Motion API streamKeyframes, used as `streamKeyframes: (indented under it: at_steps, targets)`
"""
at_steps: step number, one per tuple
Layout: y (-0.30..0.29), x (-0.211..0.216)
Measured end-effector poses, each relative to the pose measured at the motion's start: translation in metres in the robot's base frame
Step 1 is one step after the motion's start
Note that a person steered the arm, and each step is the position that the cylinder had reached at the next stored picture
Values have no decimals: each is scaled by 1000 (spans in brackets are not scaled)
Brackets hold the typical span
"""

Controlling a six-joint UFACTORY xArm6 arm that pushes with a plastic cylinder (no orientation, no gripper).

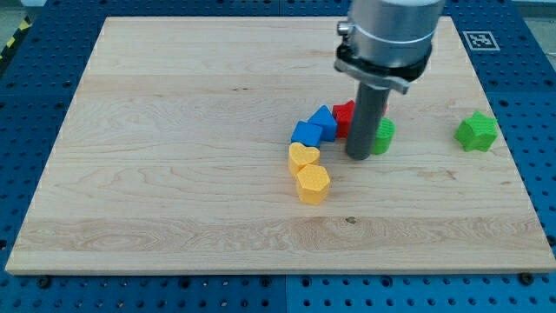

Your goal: Slide the green circle close to the green star

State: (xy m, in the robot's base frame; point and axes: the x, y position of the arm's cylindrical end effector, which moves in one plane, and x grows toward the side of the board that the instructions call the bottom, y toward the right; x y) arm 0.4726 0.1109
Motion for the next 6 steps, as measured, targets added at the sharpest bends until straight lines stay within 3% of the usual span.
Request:
streamKeyframes:
  at_steps: [2, 4, 6]
  targets:
    - [46, -27]
    - [23, -55]
    - [56, -63]
